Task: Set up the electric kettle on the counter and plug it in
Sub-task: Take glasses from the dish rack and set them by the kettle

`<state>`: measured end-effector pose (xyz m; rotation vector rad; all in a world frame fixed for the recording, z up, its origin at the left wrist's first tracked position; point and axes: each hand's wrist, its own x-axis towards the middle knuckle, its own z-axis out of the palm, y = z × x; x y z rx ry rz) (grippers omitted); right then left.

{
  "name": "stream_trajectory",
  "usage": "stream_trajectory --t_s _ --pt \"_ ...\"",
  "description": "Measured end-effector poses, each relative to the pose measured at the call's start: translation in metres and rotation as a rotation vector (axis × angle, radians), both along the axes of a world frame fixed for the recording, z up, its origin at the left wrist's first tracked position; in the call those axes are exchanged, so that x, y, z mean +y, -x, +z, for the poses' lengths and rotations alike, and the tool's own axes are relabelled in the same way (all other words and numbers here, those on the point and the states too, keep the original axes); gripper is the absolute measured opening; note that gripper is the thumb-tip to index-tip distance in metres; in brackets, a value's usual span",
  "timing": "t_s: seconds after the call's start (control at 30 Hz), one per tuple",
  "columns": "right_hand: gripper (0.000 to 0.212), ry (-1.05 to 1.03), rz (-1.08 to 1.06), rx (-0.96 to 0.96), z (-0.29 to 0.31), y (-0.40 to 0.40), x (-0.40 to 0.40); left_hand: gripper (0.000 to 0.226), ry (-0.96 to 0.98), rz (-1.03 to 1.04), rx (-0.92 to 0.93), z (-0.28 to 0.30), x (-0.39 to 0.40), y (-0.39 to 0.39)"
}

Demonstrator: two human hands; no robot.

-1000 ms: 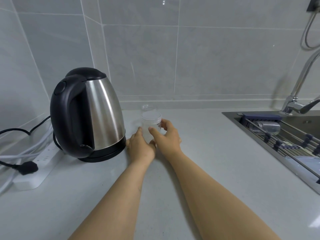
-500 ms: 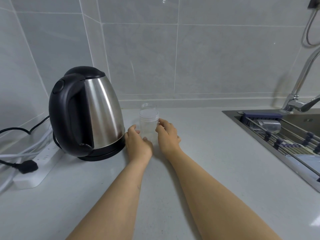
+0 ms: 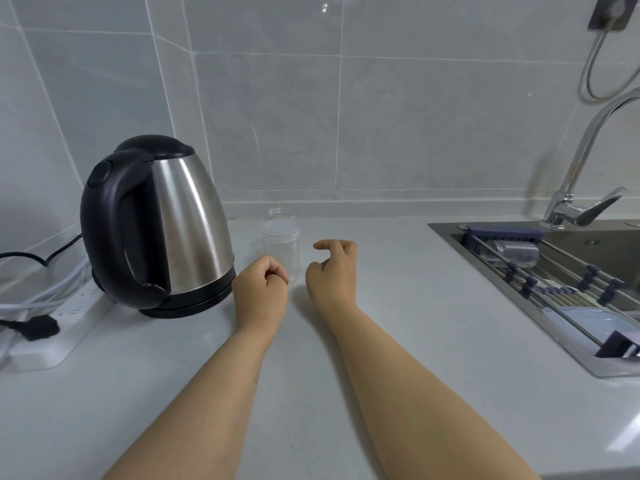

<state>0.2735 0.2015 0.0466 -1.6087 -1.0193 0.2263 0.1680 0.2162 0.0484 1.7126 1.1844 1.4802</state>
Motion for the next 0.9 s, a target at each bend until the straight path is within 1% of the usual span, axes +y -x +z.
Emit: stream_trajectory --t_s 0.13,0.27,0.37,0.43,0.53,0.7,0.9 --pt "0.032 -0.030 -0.029 -0.011 0.000 -0.010 -0.013 0.028 -0.014 -0.018 0.018 0.002 -0.010 -0.003" --pt "0.016 -0.090 0.002 -0.077 -0.002 -0.026 -0.027 0.030 -0.038 -0.075 0.078 0.001 -0.021 -0.013" --pt "0.015 -0.136 -0.024 -0.145 -0.002 -0.045 -0.040 0.032 -0.069 -0.144 0.133 -0.002 -0.028 -0.023" --pt "0.020 -0.161 -0.063 -0.174 0.000 -0.061 -0.051 0.033 -0.096 -0.178 0.158 -0.004 -0.031 -0.031" --pt "0.022 -0.147 -0.120 -0.229 0.001 -0.092 -0.067 0.027 -0.113 -0.227 0.187 -0.007 -0.034 -0.040" --pt "0.016 -0.116 -0.285 -0.292 0.002 -0.149 -0.093 0.023 -0.183 -0.319 0.348 -0.008 -0.046 -0.057" --pt "0.008 -0.027 -0.497 -0.275 0.002 -0.205 -0.110 0.025 -0.196 -0.402 0.318 -0.007 -0.059 -0.093"
